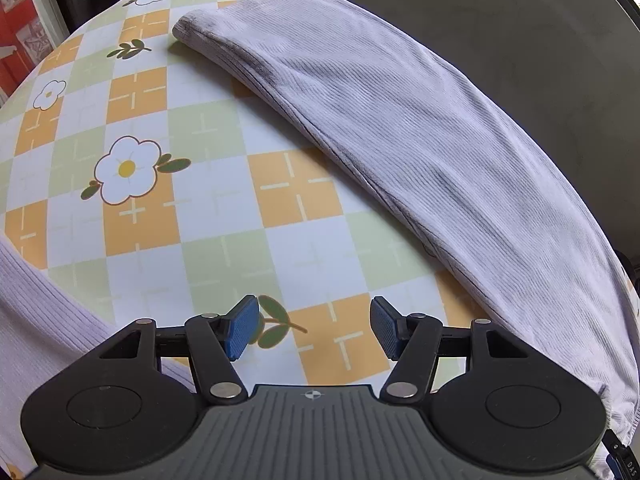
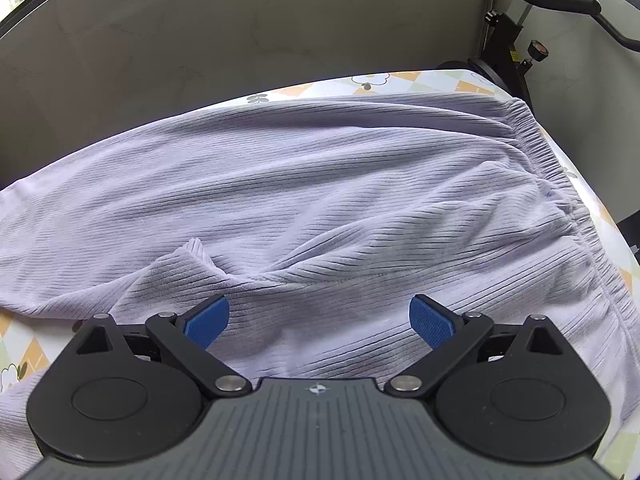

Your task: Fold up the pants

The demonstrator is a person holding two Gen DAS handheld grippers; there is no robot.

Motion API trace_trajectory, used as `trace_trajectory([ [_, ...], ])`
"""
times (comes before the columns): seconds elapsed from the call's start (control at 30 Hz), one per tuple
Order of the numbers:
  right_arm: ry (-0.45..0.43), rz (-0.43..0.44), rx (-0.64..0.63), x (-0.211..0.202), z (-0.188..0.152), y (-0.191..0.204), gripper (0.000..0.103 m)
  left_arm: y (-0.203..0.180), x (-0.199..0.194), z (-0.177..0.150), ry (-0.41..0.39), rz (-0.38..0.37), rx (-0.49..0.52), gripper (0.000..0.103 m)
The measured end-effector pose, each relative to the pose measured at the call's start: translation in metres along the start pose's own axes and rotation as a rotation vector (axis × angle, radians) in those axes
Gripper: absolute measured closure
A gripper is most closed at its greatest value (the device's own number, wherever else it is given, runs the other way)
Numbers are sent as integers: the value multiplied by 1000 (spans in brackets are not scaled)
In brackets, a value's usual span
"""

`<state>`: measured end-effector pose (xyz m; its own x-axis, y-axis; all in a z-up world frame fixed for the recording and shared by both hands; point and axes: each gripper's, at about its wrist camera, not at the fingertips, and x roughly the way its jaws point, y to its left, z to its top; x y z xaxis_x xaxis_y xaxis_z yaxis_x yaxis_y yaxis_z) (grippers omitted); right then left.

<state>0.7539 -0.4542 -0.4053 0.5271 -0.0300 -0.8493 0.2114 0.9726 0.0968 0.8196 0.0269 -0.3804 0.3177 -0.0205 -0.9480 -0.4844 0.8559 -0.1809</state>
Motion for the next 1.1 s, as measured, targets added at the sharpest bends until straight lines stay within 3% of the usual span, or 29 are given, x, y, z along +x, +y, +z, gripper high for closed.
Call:
trace_trajectory([
  [0.4,23,79,-78,-2,-3,1,4,-8,-31,-42,-34,53,18,39],
  [1.1,47,113,-142,-9,-16,14,4,56,-47,-75,-52,121,-195,39],
])
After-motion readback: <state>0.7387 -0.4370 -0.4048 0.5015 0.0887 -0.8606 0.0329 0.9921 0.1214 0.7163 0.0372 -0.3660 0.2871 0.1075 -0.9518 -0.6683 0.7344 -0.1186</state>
